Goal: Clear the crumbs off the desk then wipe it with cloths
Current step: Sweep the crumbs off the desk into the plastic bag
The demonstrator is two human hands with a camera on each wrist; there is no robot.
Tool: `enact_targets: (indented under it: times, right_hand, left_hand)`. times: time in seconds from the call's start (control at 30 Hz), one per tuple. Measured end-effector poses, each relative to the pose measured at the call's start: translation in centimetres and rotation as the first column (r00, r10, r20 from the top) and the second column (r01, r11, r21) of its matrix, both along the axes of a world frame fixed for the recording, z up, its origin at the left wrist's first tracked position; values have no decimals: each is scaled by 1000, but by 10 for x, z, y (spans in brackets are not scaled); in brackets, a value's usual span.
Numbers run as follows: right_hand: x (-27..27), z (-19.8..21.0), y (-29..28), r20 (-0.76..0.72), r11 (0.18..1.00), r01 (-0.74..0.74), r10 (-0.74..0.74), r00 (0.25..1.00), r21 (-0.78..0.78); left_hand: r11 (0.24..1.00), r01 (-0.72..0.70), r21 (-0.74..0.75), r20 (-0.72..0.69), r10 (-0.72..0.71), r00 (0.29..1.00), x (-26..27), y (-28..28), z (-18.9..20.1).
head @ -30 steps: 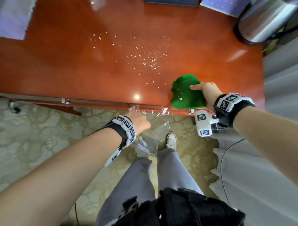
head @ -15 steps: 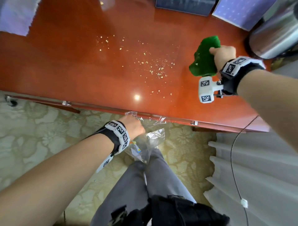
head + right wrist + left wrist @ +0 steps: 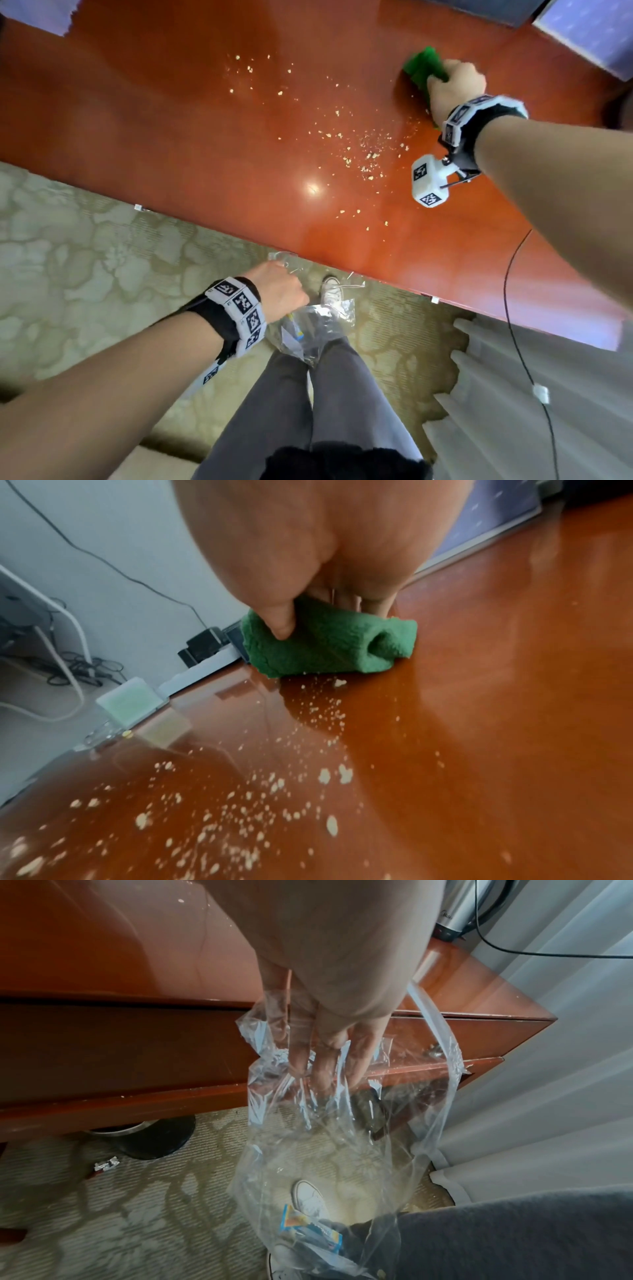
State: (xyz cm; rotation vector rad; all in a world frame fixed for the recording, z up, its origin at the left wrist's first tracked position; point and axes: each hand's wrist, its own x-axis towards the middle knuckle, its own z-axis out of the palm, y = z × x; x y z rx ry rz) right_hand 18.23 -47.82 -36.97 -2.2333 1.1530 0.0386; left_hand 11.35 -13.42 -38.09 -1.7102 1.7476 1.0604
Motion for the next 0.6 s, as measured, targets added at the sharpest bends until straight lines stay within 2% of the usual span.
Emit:
enact_targets:
  times: [0.3,0.6]
  right_hand:
    - [-15,-6,11,-50,990,-142,142,989,21]
    - [-93,-10,93,-140,924,-353,373,917,144]
  left_hand:
    - [1000,3,5,32,-3,999,-3,-4,0]
    - [999,18,-44,108,-14,994,-12,-9,0]
